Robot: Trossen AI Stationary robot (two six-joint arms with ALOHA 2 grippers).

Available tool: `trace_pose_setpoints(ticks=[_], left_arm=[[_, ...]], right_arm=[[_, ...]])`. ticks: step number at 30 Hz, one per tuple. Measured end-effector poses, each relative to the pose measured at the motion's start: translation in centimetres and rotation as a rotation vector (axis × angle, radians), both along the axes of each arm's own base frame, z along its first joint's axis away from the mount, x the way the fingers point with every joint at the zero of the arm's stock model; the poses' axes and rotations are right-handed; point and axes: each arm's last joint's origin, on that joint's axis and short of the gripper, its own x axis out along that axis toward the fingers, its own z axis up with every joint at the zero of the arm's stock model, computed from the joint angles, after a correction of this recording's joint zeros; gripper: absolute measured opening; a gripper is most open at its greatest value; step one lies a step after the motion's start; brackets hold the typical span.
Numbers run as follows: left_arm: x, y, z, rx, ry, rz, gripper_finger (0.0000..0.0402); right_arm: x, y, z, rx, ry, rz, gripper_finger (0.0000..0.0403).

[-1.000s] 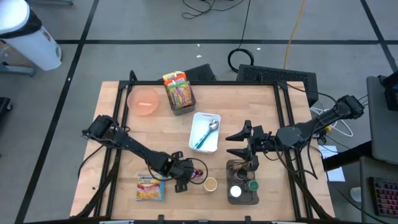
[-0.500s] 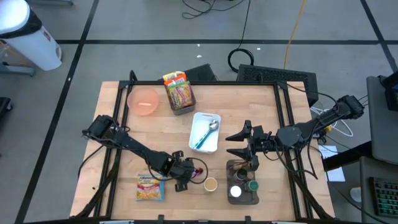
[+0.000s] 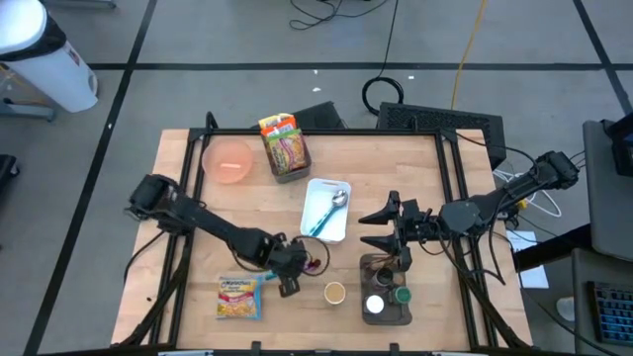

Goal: Pick & Place Food Item
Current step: Put the purple spoon into the white bin

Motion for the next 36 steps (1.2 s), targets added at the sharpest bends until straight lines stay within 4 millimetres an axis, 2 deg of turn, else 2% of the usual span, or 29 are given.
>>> trace_pose_setpoints(ticks=[5, 8, 15, 19, 22, 26, 33, 36], left_arm=[[-1.1, 1.1, 4.2, -0.036, -0.083, 0.022, 0.0004], [-2.1, 1.8, 7.6, -0.088, -0.191, 0.064, 0.0004], [-5.1, 4.1, 14.4, -0.100, -0.495, 0.314, 0.0004], [-5.6, 5.4, 17.0, -0.081, -0.683, 0.413, 0.0004], [-5.1, 6.7, 18.5, -0.046, -0.754, 0.464, 0.0004], [-3.2, 8.5, 20.2, 0.018, -0.776, 0.506, 0.0004], [2.1, 12.4, 22.6, 0.118, -0.607, 0.543, 0.0004], [4.6, 13.5, 22.3, 0.112, -0.483, 0.541, 0.0004]], right_arm=[[0.0, 0.0, 0.0, 0.019, -0.002, 0.001, 0.0210], [0.0, 0.0, 0.0, 0.024, -0.002, 0.001, 0.0210], [-0.2, -0.1, 0.2, -0.024, -0.016, -0.001, 0.0210], [-1.1, -0.6, 1.2, -0.083, -0.061, -0.009, 0.0210], [-2.4, -1.3, 2.4, -0.136, -0.116, -0.027, 0.0210], [-4.7, -2.7, 3.8, -0.196, -0.160, -0.060, 0.0210], [-9.3, -5.2, 4.3, -0.258, -0.103, -0.127, 0.0210], [-11.0, -6.0, 4.2, -0.256, -0.091, -0.124, 0.0210]])
